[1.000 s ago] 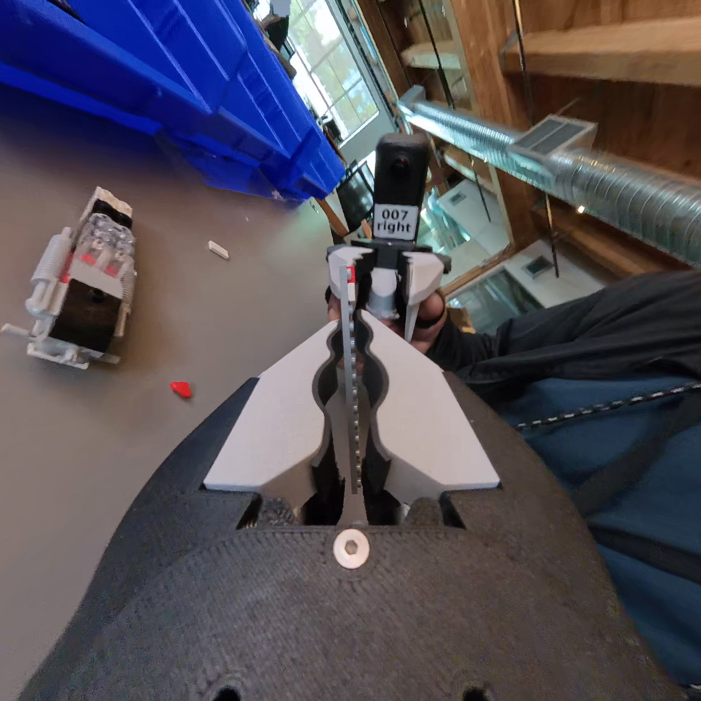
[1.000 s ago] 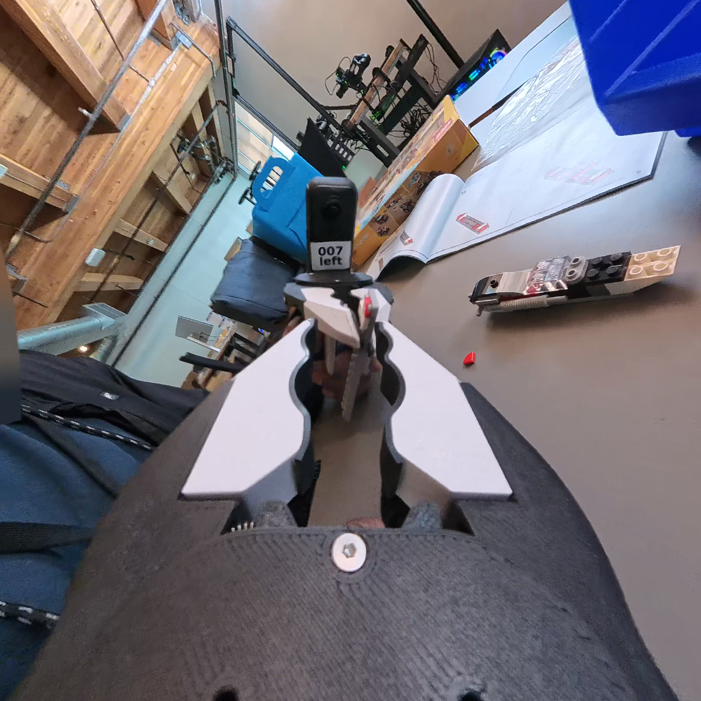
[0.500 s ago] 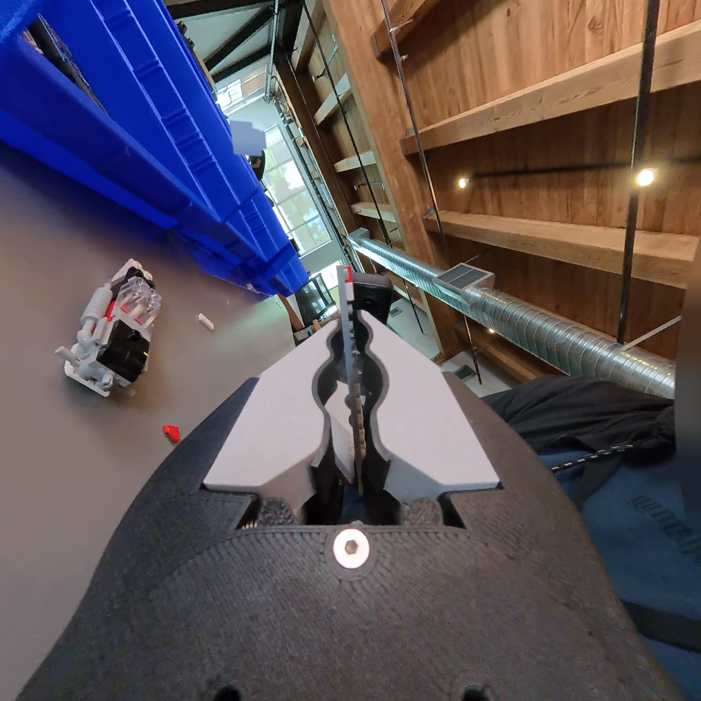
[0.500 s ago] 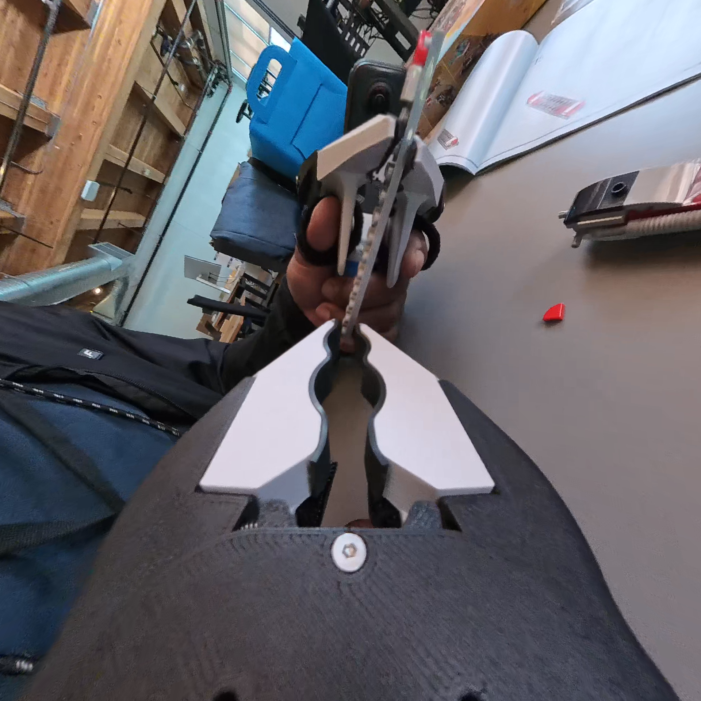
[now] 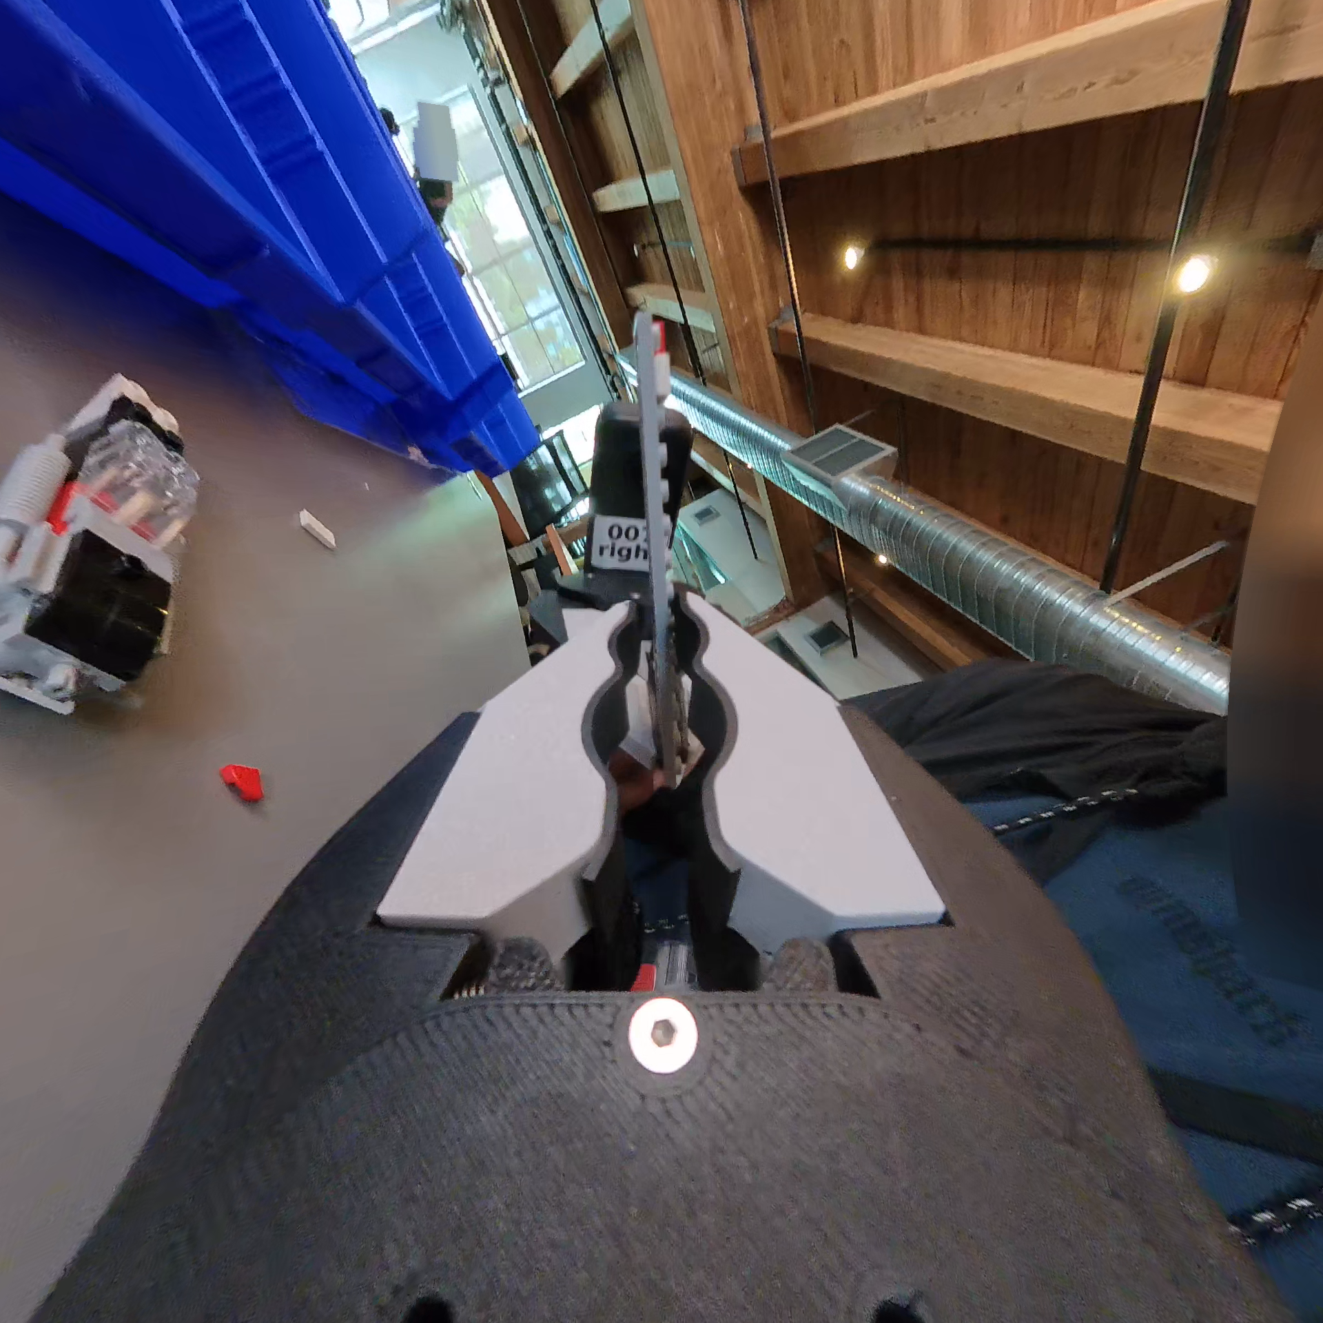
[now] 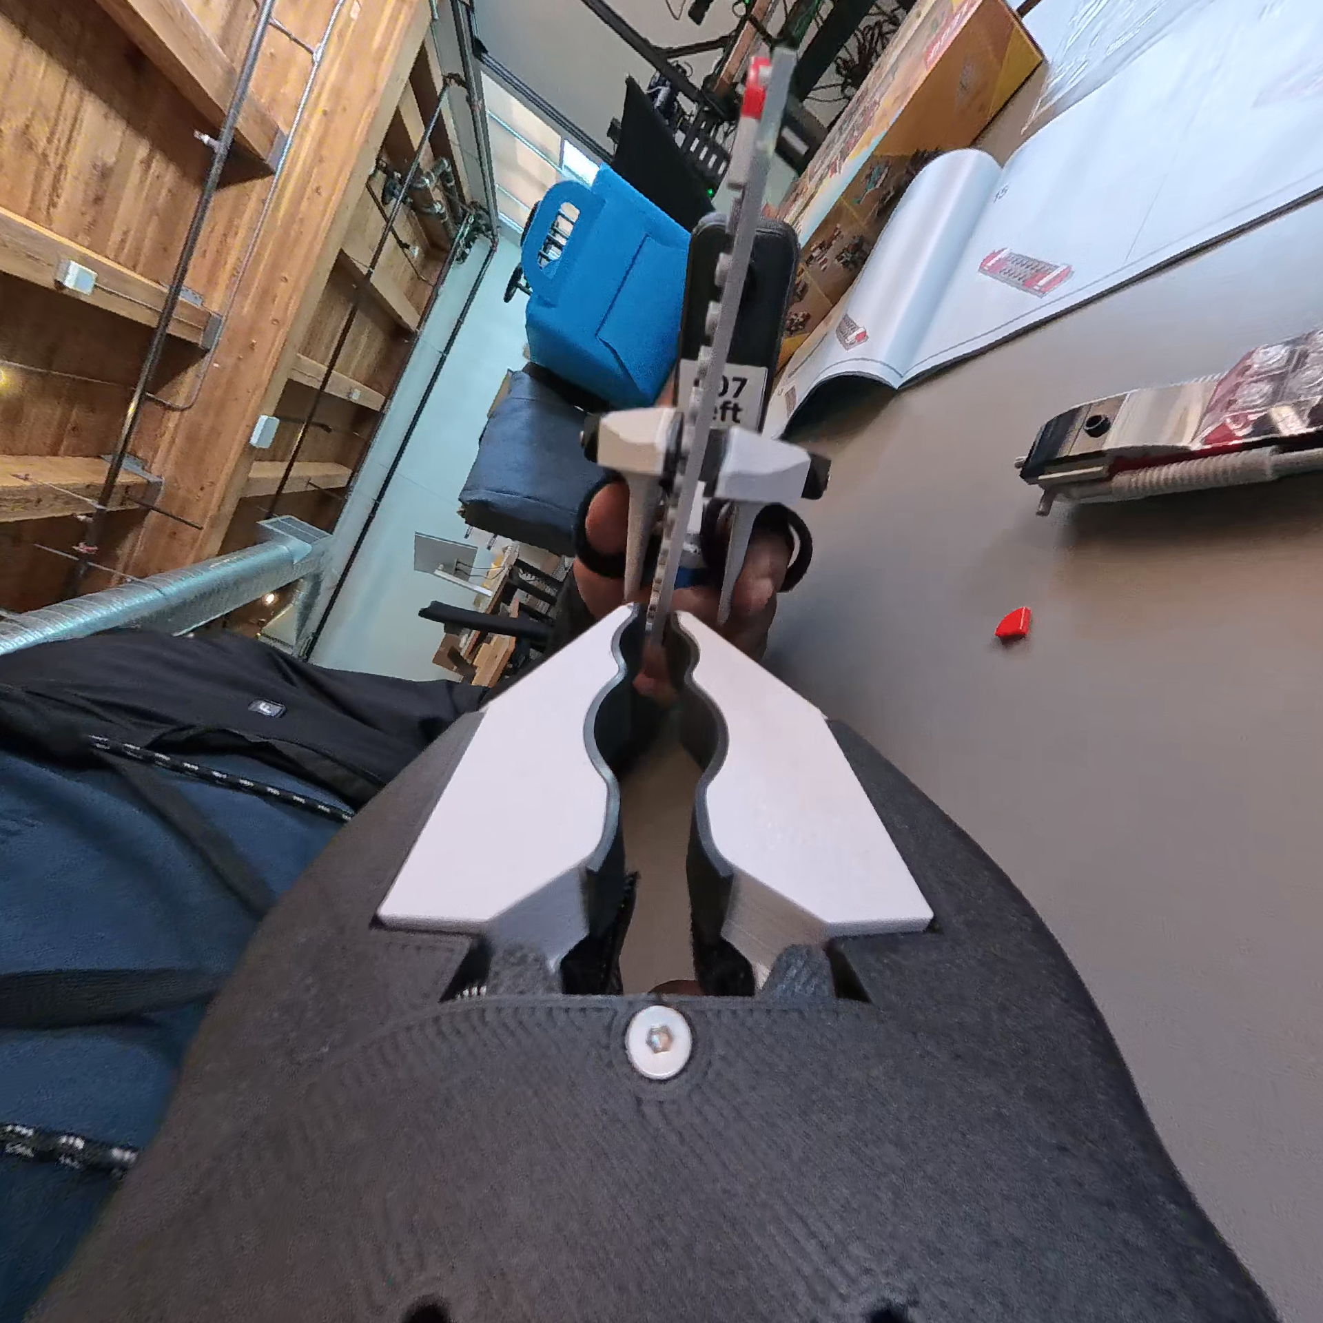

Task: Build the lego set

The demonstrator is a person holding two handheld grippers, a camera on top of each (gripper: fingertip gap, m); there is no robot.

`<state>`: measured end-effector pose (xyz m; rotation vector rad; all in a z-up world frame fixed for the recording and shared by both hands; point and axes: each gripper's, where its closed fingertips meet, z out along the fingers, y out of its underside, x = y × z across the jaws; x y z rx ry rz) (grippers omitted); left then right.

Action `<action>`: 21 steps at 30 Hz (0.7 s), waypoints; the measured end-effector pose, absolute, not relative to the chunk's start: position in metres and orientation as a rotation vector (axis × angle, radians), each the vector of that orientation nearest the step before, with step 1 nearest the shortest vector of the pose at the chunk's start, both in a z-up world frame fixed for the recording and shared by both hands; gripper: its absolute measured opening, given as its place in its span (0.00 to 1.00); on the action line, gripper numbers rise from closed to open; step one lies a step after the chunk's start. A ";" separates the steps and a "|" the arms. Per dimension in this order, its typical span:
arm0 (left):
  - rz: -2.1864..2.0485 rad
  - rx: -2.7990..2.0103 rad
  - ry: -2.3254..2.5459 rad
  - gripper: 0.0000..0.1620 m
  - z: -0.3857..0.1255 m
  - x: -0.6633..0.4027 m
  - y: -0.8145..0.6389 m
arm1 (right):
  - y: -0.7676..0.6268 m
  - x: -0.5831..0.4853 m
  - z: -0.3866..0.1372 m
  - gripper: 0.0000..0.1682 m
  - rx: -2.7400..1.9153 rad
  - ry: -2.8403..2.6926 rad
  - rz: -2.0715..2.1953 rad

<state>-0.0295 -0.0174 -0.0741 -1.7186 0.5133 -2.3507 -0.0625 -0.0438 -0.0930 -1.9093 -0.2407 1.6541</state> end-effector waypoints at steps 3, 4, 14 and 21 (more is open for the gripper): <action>-2.348 -1.734 0.543 0.05 -0.076 -0.028 -0.022 | -0.045 -0.061 -0.095 0.02 -1.948 -0.268 1.658; -2.348 -1.735 0.547 0.05 -0.076 -0.028 -0.022 | -0.046 -0.061 -0.095 0.02 -1.957 -0.280 1.670; -2.353 -1.764 0.555 0.04 -0.078 -0.028 -0.023 | -0.047 -0.056 -0.094 0.02 -1.995 -0.325 1.684; -2.375 -1.797 0.541 0.05 -0.082 -0.028 -0.024 | -0.047 -0.054 -0.095 0.02 -1.992 -0.306 1.709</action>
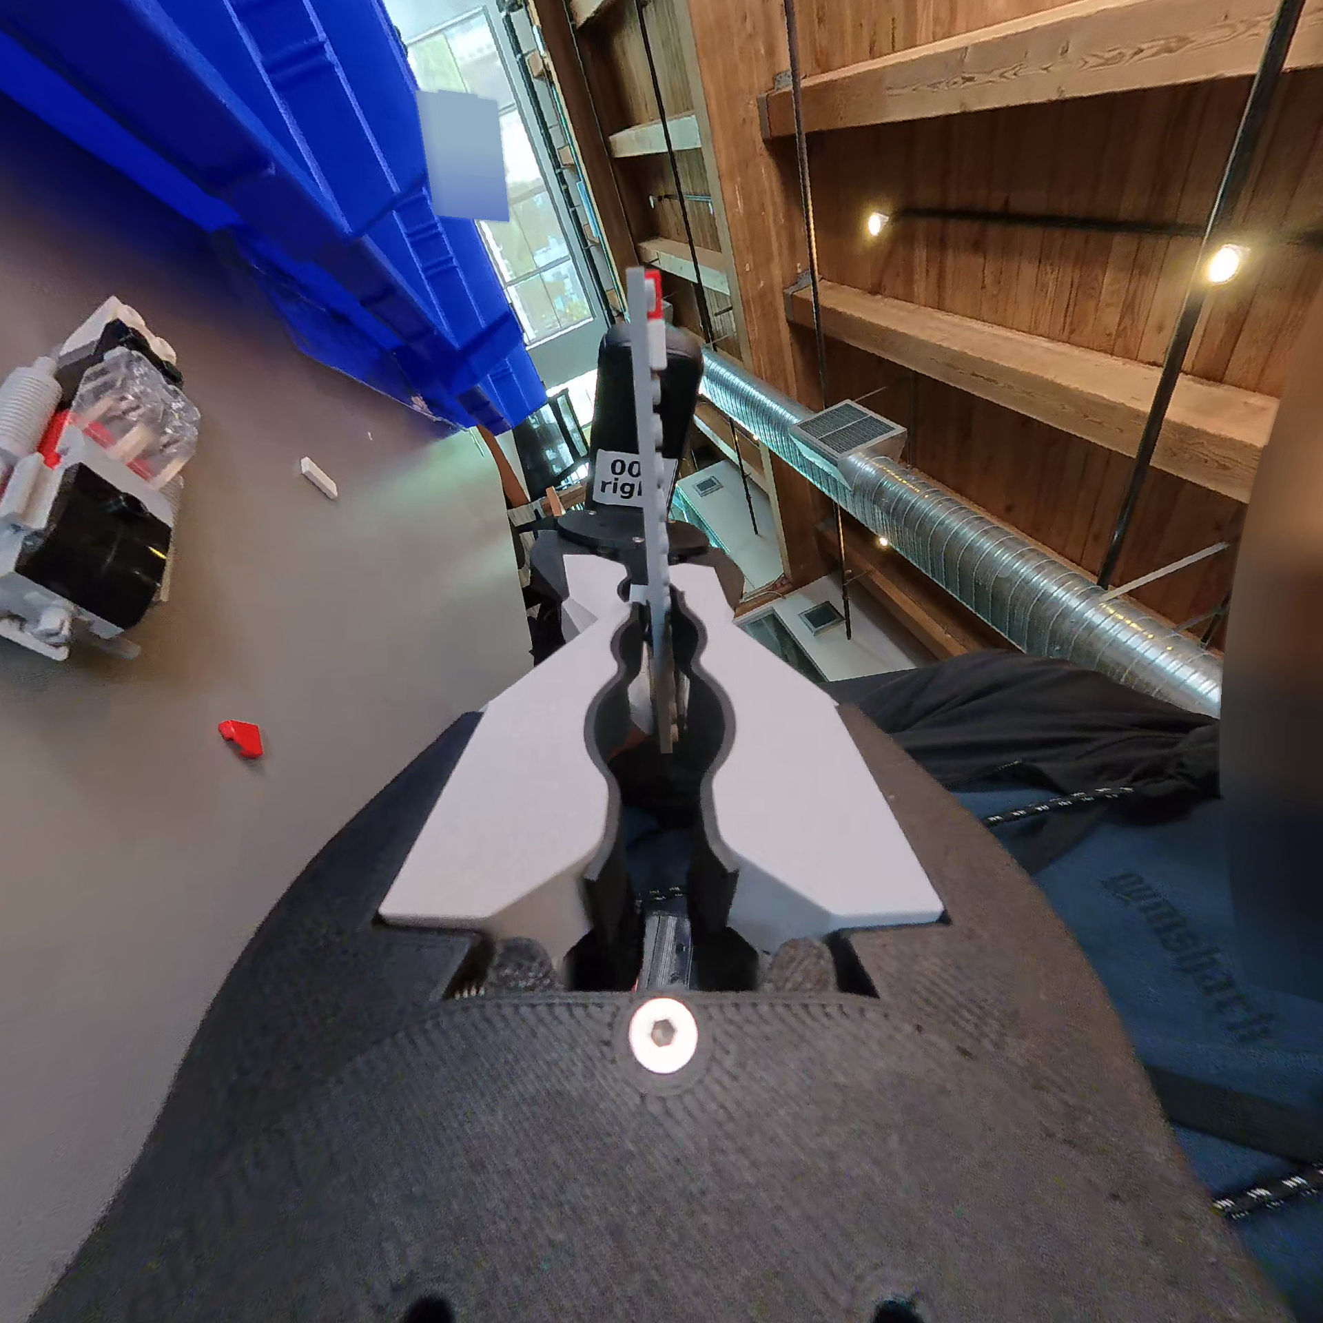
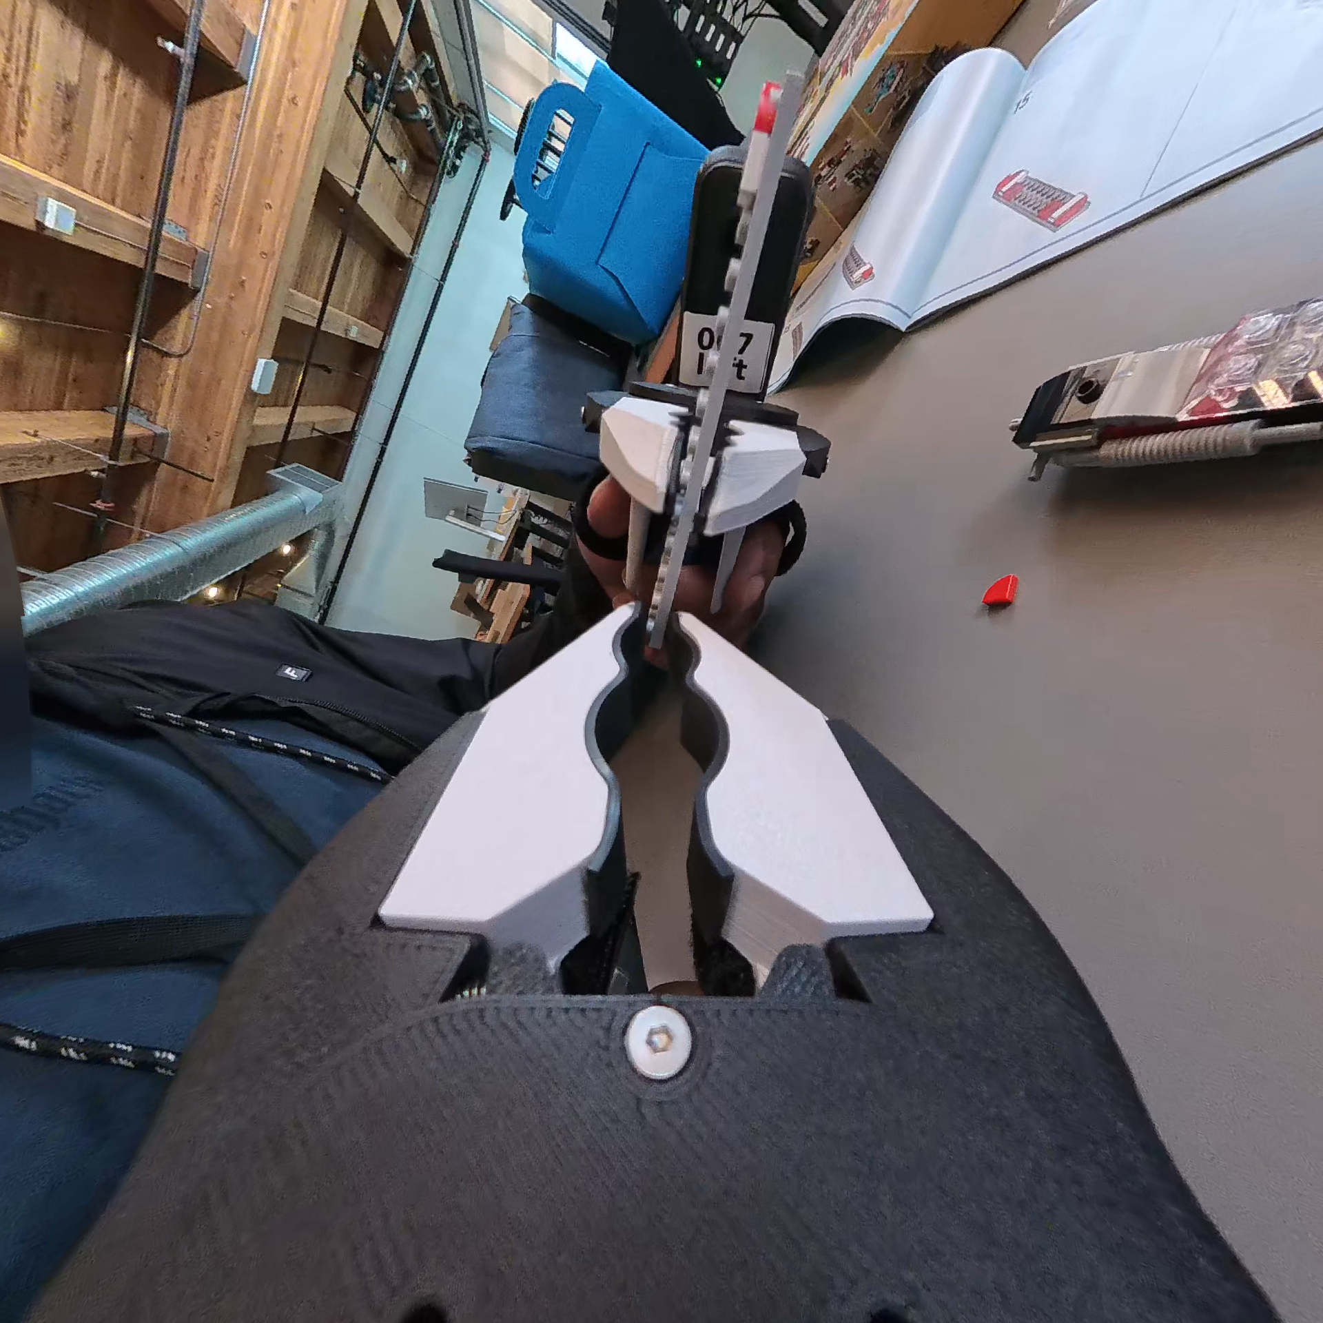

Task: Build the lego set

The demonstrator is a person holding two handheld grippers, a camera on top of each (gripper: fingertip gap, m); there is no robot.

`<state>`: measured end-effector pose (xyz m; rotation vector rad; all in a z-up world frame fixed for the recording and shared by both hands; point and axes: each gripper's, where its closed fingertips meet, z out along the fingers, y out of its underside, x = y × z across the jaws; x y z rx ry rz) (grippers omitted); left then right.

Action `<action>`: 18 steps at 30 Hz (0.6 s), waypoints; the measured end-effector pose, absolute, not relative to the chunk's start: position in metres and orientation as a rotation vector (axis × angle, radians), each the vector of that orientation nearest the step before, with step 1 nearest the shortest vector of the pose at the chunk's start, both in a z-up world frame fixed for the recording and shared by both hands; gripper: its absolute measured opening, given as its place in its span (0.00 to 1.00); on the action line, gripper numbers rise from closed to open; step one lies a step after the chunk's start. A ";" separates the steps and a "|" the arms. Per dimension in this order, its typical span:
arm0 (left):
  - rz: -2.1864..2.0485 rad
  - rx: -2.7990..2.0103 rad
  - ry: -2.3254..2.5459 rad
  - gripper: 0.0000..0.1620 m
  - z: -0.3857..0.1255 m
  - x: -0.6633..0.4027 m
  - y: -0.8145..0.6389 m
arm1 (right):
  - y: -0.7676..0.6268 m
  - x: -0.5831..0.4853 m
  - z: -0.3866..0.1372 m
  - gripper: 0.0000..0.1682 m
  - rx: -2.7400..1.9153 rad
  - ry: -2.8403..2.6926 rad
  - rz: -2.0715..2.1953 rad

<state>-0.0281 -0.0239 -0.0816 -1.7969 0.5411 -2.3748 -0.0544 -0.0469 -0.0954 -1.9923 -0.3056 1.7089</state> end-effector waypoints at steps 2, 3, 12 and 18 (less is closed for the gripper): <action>-2.374 -1.805 0.544 0.05 -0.083 -0.027 -0.025 | -0.046 -0.053 -0.095 0.02 -1.985 -0.298 1.717; -2.373 -1.806 0.544 0.05 -0.082 -0.027 -0.025 | -0.046 -0.053 -0.095 0.02 -1.983 -0.299 1.722; -2.268 -1.799 0.471 0.03 -0.081 -0.028 -0.012 | -0.043 -0.048 -0.093 0.06 -1.961 -0.332 1.671; -2.218 -1.775 0.291 0.03 -0.079 -0.043 0.015 | -0.026 -0.005 -0.124 0.15 -2.111 -0.482 1.122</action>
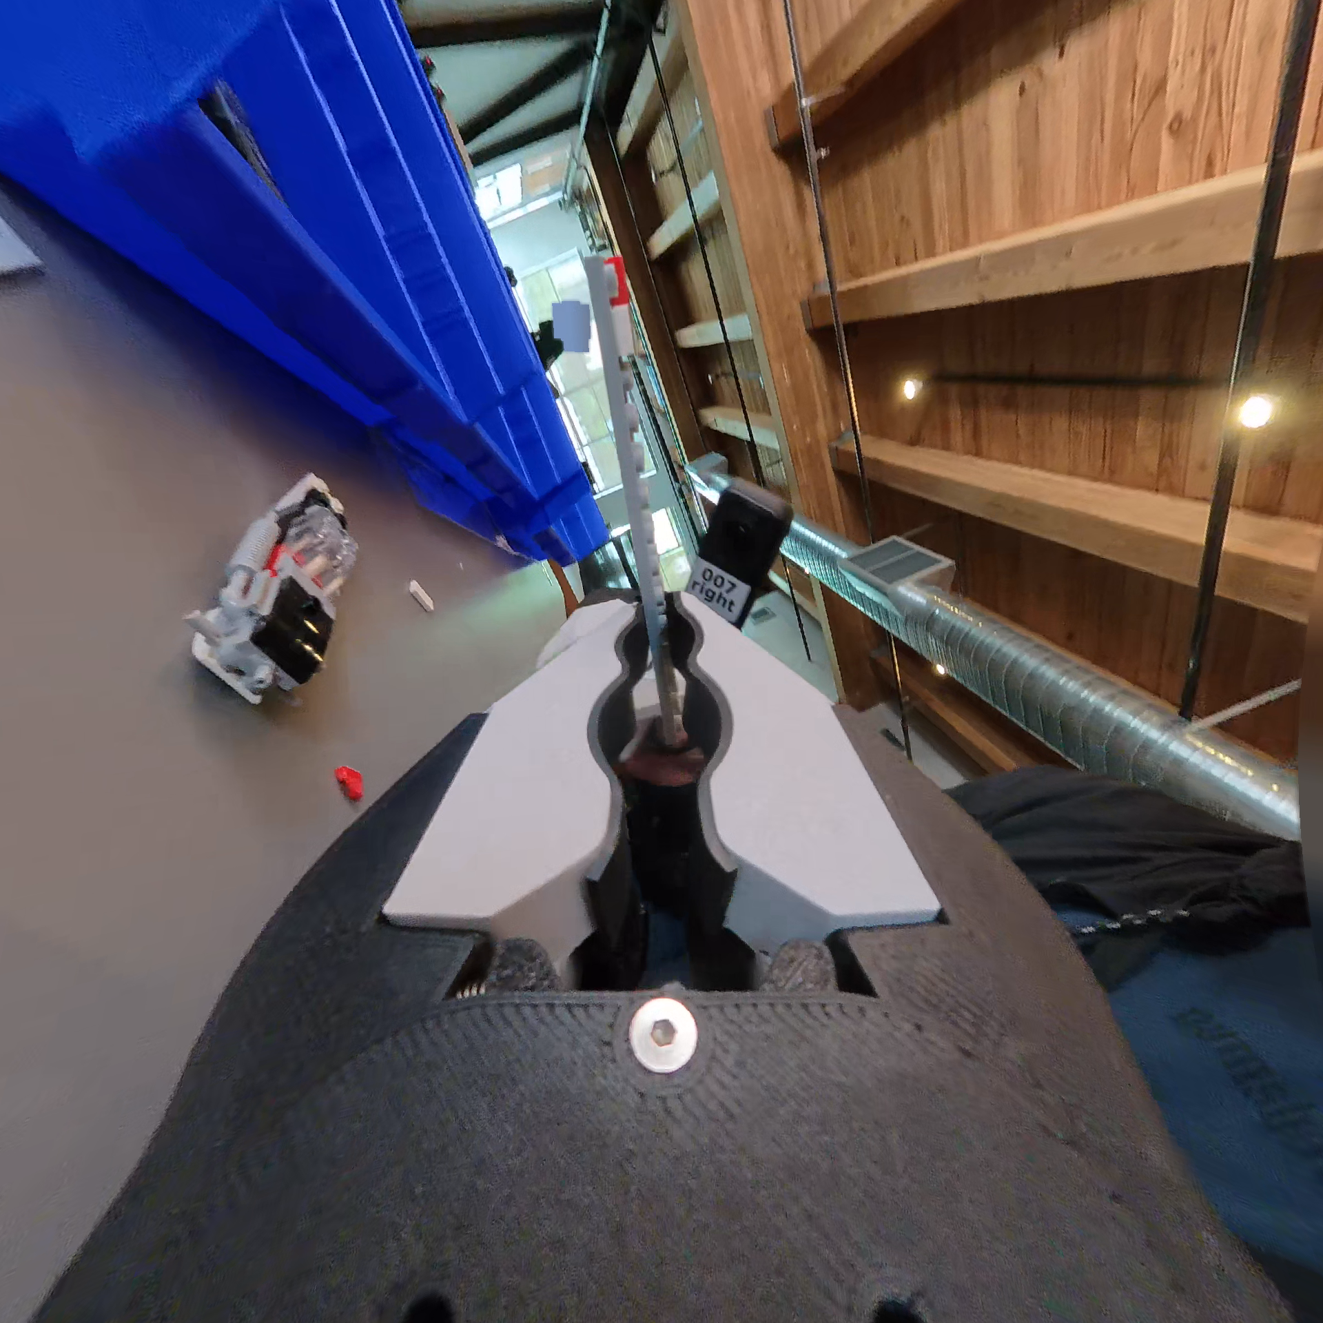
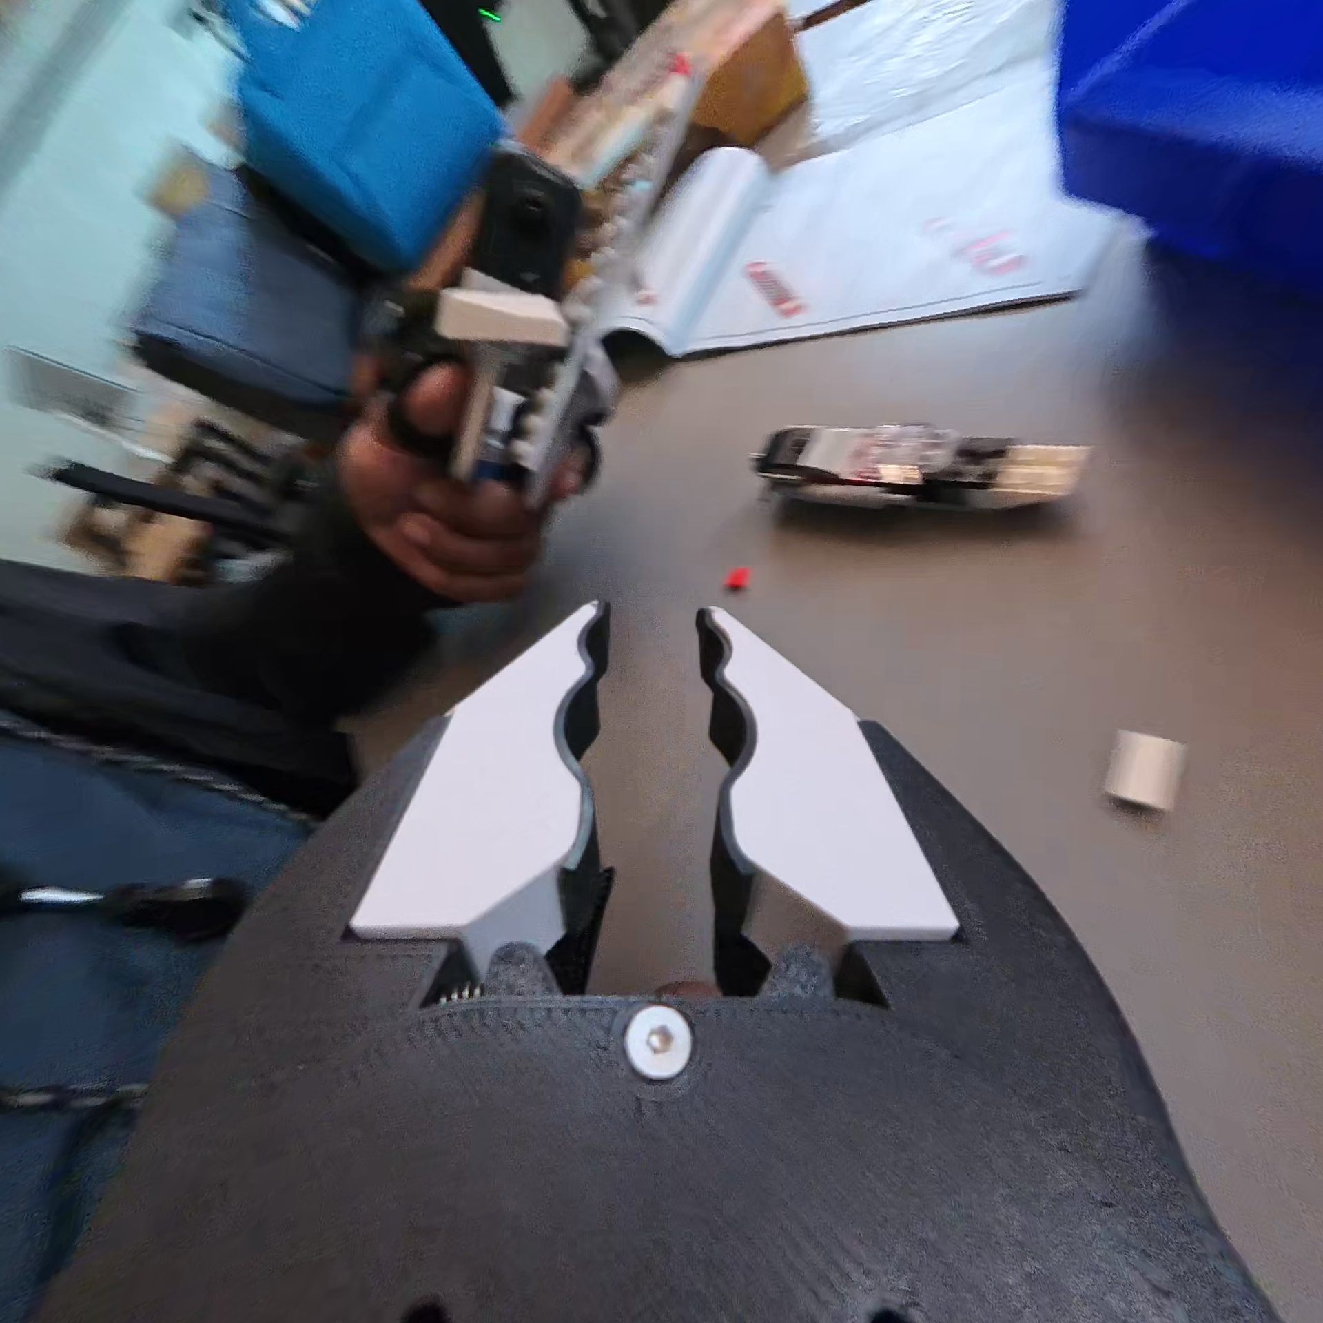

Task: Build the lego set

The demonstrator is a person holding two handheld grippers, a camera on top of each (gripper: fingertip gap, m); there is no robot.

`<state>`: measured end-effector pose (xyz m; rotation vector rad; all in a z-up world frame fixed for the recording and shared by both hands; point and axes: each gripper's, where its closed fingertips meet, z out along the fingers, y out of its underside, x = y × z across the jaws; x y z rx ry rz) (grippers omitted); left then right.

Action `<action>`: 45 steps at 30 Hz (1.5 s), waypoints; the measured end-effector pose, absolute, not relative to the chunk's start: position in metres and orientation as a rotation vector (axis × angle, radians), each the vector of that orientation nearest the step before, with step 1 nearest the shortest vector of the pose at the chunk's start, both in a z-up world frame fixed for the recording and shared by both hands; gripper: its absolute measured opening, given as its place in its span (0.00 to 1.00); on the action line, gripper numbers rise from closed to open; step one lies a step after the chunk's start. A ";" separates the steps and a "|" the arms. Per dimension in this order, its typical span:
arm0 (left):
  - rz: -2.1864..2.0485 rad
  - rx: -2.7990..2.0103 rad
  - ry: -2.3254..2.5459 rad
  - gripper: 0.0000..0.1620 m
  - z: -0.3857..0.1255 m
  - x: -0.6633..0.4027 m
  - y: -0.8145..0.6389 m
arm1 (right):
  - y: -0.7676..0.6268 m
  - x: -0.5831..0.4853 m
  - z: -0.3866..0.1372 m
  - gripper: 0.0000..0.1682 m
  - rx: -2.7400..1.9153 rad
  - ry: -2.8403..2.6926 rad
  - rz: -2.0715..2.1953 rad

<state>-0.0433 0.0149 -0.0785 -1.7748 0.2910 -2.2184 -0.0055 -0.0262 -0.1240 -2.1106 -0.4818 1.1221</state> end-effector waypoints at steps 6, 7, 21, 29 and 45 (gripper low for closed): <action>-2.191 -1.814 0.213 0.03 -0.088 -0.045 0.023 | -0.003 0.068 -0.158 0.24 -2.250 -0.526 0.470; -2.189 -1.823 0.209 0.03 -0.090 -0.044 0.023 | -0.002 0.073 -0.163 0.25 -2.265 -0.530 0.425; -2.173 -1.881 0.215 0.03 -0.101 -0.041 0.021 | 0.007 0.084 -0.186 0.11 -2.309 -0.622 0.259; -2.175 -1.892 0.236 0.03 -0.102 -0.040 0.019 | 0.015 0.079 -0.186 0.06 -2.289 -0.704 0.270; -2.102 -1.895 0.062 0.03 -0.109 -0.043 0.033 | 0.021 0.074 -0.185 0.18 -2.246 -0.845 0.324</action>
